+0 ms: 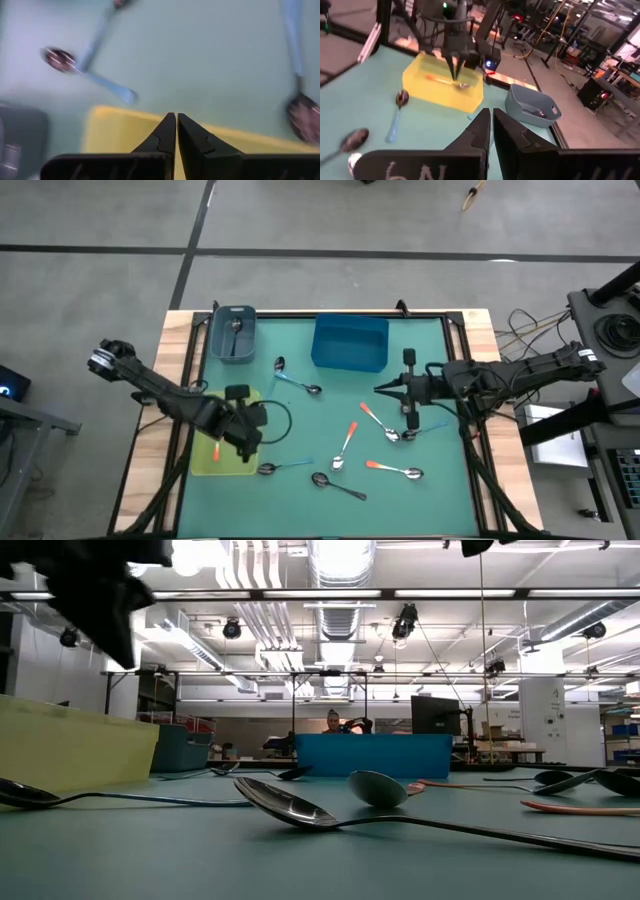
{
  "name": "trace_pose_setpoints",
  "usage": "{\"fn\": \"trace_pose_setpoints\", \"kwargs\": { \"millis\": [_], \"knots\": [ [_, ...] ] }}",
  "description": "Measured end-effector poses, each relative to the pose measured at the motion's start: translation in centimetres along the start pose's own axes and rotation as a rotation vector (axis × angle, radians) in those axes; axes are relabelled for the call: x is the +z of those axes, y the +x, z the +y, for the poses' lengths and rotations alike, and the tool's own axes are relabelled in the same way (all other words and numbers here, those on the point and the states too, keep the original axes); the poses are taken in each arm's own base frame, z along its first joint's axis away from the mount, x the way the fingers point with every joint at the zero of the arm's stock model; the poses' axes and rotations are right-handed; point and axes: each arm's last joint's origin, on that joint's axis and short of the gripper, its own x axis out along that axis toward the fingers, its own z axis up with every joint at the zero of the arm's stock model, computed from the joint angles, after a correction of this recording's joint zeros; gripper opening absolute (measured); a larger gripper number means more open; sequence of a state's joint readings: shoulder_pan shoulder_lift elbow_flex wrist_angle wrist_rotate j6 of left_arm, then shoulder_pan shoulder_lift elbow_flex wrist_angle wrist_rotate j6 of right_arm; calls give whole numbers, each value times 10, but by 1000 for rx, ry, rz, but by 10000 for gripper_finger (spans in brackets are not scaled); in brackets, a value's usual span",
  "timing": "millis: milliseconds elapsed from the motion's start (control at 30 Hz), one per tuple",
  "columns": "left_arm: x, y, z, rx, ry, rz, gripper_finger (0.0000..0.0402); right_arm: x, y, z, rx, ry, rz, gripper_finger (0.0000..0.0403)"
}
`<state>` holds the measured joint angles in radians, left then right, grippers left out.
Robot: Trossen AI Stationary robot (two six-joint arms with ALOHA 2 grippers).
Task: Sort silverware by color (type)
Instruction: Put the blue spoon into the dark blue bin
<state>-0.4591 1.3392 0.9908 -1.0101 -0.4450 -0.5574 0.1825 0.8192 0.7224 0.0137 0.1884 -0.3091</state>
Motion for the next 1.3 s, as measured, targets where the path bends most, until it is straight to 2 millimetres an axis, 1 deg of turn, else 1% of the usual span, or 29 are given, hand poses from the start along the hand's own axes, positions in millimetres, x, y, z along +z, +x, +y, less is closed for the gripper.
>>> {"fn": "trace_pose_setpoints", "kwargs": {
  "millis": [167,267,433,533,700,833,967,1167,1300],
  "knots": [
    [15,9,18,21,85,-42,0,1,1,-2,-67,118,-5,13],
    [29,15,32,29,136,-93,0,-1,3,-3,-123,144,22,13],
    [54,29,63,-16,171,-196,0,-2,3,-3,-151,136,39,13],
    [65,36,83,-53,169,-259,0,-3,3,-3,-147,129,54,13],
    [75,47,112,-60,144,-314,0,-6,3,-2,-140,113,82,13],
    [80,65,127,-83,124,-308,0,-7,3,-2,-138,83,93,13],
    [82,92,132,-148,123,-265,0,-7,2,-3,-166,38,105,13],
    [77,132,125,-177,177,-127,0,-10,2,-6,-193,9,138,13],
    [74,150,121,-192,190,-70,0,-13,3,-10,-210,5,158,13]
  ]
}}
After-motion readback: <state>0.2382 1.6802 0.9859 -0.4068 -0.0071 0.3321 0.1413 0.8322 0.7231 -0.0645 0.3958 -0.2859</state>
